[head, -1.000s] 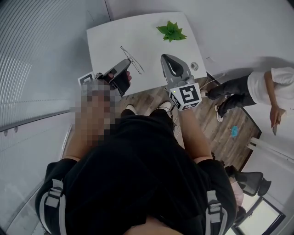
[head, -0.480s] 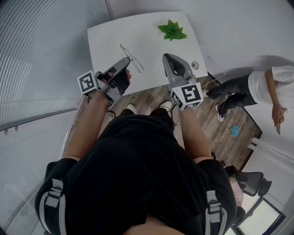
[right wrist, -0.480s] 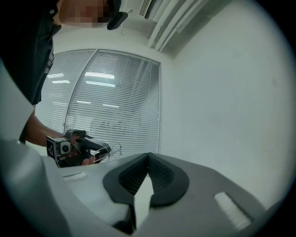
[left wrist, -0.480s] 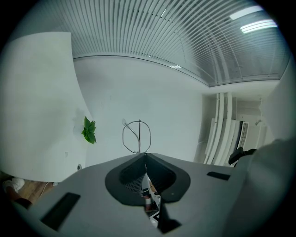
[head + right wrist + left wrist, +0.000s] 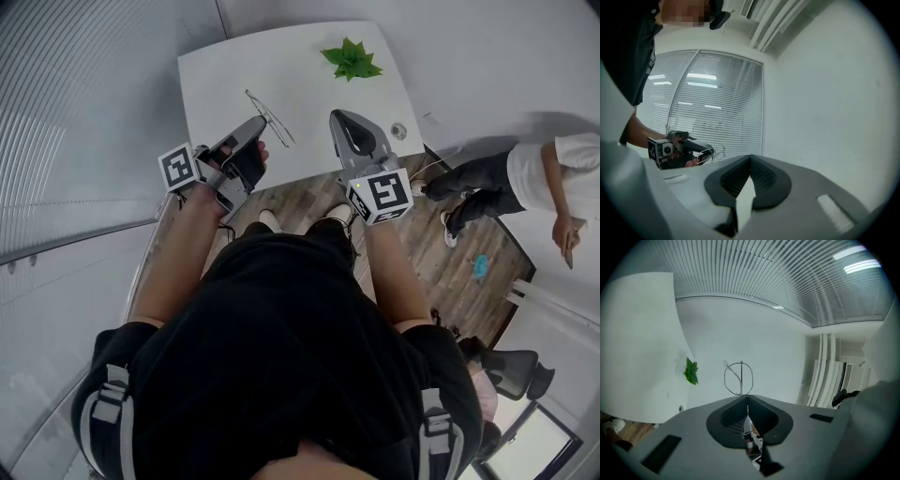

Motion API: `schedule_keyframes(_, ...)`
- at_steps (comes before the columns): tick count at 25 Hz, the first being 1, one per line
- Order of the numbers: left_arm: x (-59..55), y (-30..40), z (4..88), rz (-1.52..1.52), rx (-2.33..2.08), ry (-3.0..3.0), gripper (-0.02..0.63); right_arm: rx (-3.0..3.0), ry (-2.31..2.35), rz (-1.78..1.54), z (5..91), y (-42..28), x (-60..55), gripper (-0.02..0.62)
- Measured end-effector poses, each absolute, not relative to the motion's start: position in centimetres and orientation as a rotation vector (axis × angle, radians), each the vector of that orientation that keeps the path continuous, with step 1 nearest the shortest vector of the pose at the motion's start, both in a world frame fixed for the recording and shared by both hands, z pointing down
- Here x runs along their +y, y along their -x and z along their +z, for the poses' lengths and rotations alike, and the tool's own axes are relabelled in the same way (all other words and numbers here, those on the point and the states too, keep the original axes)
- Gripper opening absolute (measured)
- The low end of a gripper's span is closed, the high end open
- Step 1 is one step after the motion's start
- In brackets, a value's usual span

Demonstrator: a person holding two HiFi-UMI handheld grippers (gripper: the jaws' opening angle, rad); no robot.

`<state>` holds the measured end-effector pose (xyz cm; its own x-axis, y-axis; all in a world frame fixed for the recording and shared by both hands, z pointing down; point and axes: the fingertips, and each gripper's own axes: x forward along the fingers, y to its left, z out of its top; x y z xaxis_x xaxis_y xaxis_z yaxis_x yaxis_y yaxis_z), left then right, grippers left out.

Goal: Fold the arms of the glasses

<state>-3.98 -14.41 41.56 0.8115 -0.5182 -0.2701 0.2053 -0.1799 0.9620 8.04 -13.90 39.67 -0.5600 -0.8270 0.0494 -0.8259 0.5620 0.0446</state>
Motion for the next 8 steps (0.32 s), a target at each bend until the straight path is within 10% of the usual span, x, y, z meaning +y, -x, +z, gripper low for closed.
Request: schedule_keyframes(8,-14.43,4.05,41.78,-0.66,-0.263,-1.619,0.012,-2.724,-1.429,-0.016,39.9,-7.79,-13.82,0.011)
